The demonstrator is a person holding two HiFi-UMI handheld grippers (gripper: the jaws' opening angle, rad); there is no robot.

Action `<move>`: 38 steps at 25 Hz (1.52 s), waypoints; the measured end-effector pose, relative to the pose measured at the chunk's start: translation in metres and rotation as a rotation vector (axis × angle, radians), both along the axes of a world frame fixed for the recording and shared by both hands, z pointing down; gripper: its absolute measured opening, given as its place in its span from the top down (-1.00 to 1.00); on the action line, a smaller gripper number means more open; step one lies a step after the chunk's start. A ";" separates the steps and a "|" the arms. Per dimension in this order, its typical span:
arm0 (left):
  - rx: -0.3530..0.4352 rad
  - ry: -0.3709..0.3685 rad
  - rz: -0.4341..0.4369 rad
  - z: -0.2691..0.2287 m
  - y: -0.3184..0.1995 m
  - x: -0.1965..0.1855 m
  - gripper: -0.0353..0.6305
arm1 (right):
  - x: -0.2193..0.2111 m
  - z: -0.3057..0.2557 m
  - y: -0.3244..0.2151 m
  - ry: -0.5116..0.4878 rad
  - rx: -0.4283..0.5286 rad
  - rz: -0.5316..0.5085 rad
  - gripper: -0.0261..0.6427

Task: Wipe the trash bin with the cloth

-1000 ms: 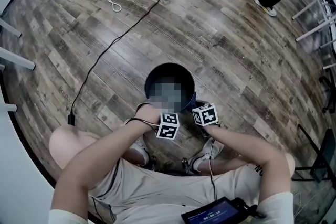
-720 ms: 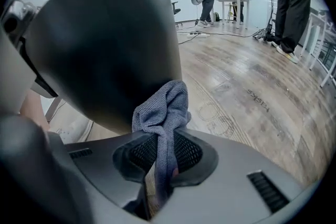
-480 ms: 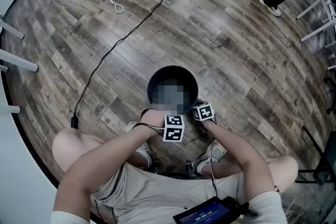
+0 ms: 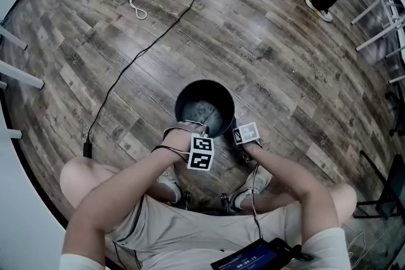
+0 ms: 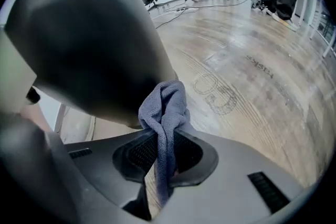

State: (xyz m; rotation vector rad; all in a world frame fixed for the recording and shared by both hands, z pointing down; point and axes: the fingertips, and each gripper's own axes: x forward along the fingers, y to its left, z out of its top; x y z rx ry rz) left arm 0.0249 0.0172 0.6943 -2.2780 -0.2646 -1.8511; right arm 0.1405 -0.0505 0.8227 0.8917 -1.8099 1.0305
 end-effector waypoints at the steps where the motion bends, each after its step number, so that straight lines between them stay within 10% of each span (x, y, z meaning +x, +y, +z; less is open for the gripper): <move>1: 0.006 -0.010 0.012 -0.002 -0.002 -0.005 0.36 | 0.001 -0.013 0.003 -0.008 -0.002 -0.031 0.73; 9: 0.174 -0.285 0.275 0.021 -0.016 -0.063 0.35 | -0.004 -0.139 0.032 -0.094 0.111 -0.225 0.73; 20: 0.206 -0.283 0.275 0.025 -0.018 -0.058 0.71 | -0.022 -0.182 0.033 -0.205 0.185 -0.177 0.73; 38: 0.154 -0.210 0.220 0.021 -0.001 -0.032 0.80 | -0.027 -0.037 0.005 -0.060 0.122 -0.130 0.73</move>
